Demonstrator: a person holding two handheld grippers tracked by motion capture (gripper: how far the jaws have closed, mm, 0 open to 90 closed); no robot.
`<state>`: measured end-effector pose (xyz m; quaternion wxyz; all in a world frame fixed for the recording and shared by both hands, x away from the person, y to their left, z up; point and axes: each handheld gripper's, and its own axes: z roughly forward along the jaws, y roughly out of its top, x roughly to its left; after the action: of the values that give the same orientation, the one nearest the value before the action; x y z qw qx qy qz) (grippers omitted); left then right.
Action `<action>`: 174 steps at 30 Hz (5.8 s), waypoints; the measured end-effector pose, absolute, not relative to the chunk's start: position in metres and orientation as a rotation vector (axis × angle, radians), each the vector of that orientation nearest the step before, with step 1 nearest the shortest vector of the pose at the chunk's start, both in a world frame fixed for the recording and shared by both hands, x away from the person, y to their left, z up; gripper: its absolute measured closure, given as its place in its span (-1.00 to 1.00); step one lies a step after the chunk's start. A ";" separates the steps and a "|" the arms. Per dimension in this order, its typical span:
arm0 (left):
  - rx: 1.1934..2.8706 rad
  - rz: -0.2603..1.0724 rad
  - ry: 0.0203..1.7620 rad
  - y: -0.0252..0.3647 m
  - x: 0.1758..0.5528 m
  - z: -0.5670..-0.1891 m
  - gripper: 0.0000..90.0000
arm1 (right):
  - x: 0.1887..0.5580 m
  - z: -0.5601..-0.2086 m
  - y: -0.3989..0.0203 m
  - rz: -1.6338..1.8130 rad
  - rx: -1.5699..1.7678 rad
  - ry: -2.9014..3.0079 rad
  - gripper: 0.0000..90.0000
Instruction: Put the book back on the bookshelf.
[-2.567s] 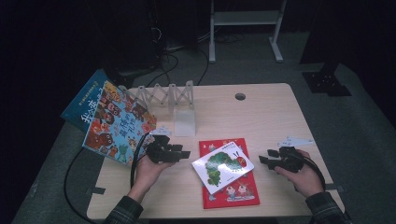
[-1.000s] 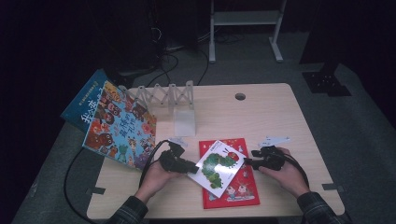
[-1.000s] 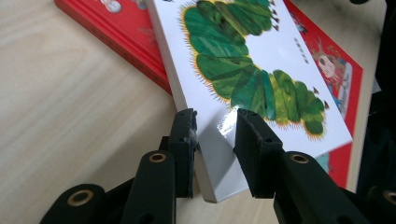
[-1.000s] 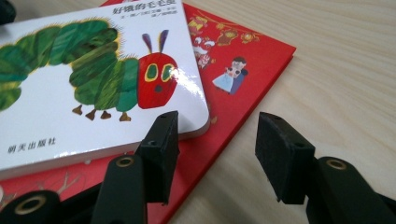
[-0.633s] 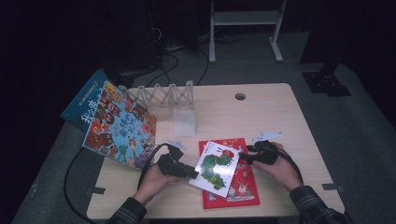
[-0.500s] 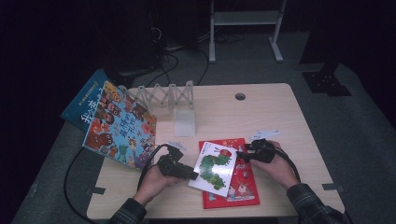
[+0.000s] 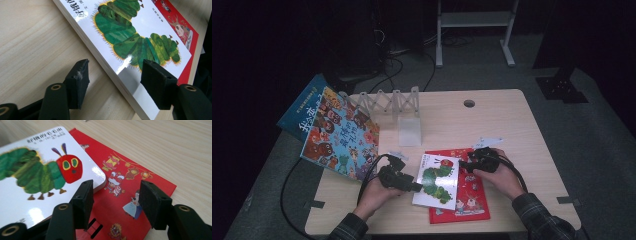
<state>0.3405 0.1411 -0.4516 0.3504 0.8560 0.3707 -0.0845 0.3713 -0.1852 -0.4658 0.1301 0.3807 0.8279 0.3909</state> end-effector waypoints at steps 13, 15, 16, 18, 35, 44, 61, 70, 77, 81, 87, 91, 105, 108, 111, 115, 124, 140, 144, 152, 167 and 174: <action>2.195 -0.226 0.974 0.137 0.346 -0.455 -0.33 | 0.340 -0.462 -0.191 1.187 1.063 2.478 0.11; 2.193 -0.227 0.976 0.135 0.346 -0.456 -0.35 | 0.337 -0.463 -0.190 1.184 1.057 2.488 0.12; 2.195 -0.226 0.976 0.134 0.346 -0.456 -0.36 | 0.336 -0.463 -0.189 1.185 1.052 2.493 0.13; 2.201 -0.230 0.976 0.132 0.347 -0.458 -0.37 | 0.335 -0.464 -0.187 1.183 1.039 2.504 0.13; 2.207 -0.208 0.996 0.137 0.349 -0.460 -0.45 | 0.332 -0.468 -0.168 1.170 0.976 2.545 0.17; 2.185 -0.220 1.006 0.139 0.350 -0.461 -0.49 | 0.327 -0.468 -0.158 1.190 0.945 2.574 0.19; 2.017 -0.311 1.030 0.148 0.355 -0.446 -0.51 | 0.326 -0.467 -0.159 1.177 0.938 2.585 0.18; 1.947 -0.252 0.920 0.141 0.351 -0.423 -0.45 | 0.328 -0.467 -0.162 1.179 0.953 2.583 0.17; 1.917 -0.235 0.888 0.136 0.352 -0.417 -0.34 | 0.328 -0.467 -0.164 1.173 0.960 2.582 0.16; 1.949 -0.270 0.847 0.124 0.352 -0.419 -0.22 | 0.328 -0.467 -0.164 1.172 0.962 2.575 0.16; 1.985 -0.268 0.846 0.119 0.354 -0.418 -0.19 | 0.327 -0.467 -0.165 1.177 0.962 2.572 0.15; 1.986 -0.279 0.848 0.120 0.356 -0.417 -0.13 | 0.327 -0.468 -0.165 1.179 0.958 2.571 0.15; 1.973 -0.312 0.928 0.129 0.364 -0.418 0.41 | 0.329 -0.467 -0.167 1.177 0.969 2.579 0.07; 1.964 -0.337 0.952 0.129 0.365 -0.418 0.44 | 0.331 -0.465 -0.173 1.183 0.983 2.562 0.00; 1.958 -0.351 0.962 0.129 0.366 -0.418 0.47 | 0.335 -0.459 -0.186 1.221 1.037 2.494 -0.11; 1.953 -0.364 0.974 0.128 0.367 -0.415 0.52 | 0.343 -0.457 -0.210 1.210 1.133 2.397 -0.22; 1.931 -0.392 0.961 0.126 0.367 -0.406 0.64 | 0.364 -0.469 -0.261 1.097 1.362 2.233 -0.34; 1.949 -0.401 0.889 0.113 0.361 -0.392 0.70 | 0.375 -0.486 -0.275 0.961 1.349 2.160 -0.67; 1.938 -0.391 0.885 0.114 0.361 -0.387 0.70 | 0.376 -0.486 -0.275 0.953 1.362 2.156 -0.72; 1.920 -0.356 0.881 0.123 0.364 -0.378 0.70 | 0.376 -0.487 -0.275 0.951 1.365 2.154 -0.72; 1.896 -0.268 0.919 0.145 0.366 -0.365 0.70 | 0.376 -0.487 -0.275 0.951 1.364 2.154 -0.72; 1.874 -0.223 0.966 0.161 0.370 -0.363 0.70 | 0.376 -0.487 -0.275 0.951 1.364 2.154 -0.72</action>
<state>0.3695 0.1610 -0.3626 0.4890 0.7710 0.3975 -0.0918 0.3758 -0.2747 -0.4865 0.2086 0.4901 0.7742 0.3419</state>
